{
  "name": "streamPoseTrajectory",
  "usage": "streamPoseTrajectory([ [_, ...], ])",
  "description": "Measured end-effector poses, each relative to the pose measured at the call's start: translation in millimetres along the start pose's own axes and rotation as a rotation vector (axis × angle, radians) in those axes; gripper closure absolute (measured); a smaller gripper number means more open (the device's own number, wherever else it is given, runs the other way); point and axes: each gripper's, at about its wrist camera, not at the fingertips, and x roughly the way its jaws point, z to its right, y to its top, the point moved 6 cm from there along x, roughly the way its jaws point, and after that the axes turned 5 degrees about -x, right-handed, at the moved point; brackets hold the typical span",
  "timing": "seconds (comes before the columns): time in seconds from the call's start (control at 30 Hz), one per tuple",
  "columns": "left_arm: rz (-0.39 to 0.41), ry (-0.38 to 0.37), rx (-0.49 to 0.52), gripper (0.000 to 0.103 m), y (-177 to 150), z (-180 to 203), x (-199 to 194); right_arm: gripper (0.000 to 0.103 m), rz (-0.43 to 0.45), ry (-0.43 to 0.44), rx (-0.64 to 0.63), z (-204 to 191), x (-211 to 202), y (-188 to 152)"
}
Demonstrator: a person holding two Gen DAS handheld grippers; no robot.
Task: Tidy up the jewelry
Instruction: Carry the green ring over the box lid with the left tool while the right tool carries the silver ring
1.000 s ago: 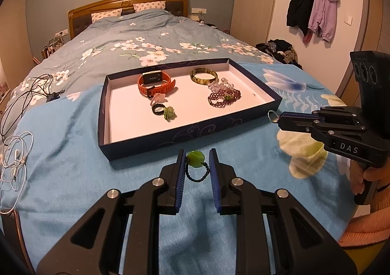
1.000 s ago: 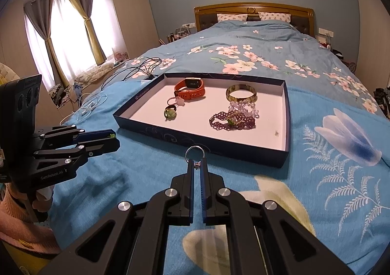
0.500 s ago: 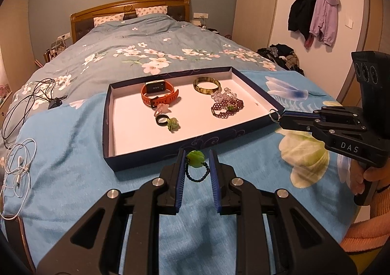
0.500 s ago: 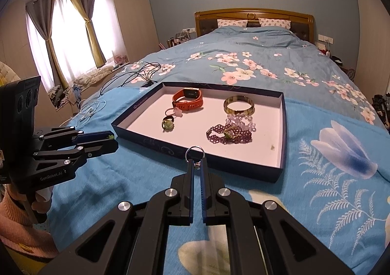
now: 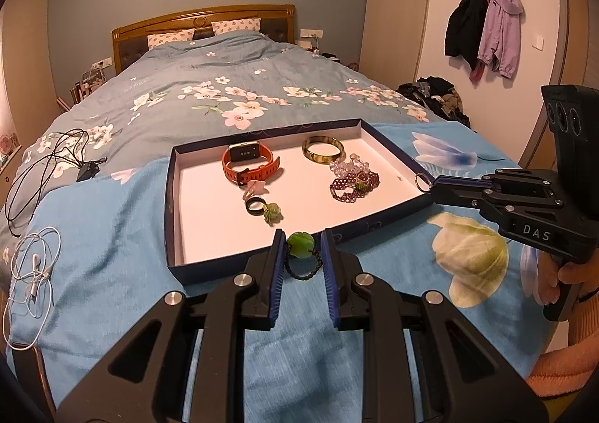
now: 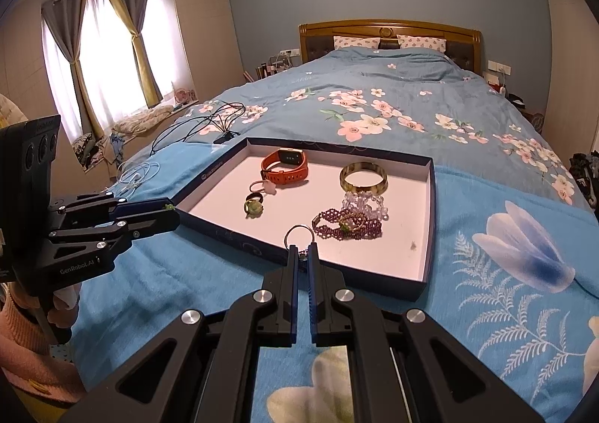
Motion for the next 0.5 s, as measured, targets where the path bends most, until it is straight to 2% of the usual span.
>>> streamPoseTrajectory([
  [0.5, 0.011, 0.005, -0.007, 0.084, 13, -4, 6, 0.1, 0.007, 0.0, -0.015, 1, 4, 12],
])
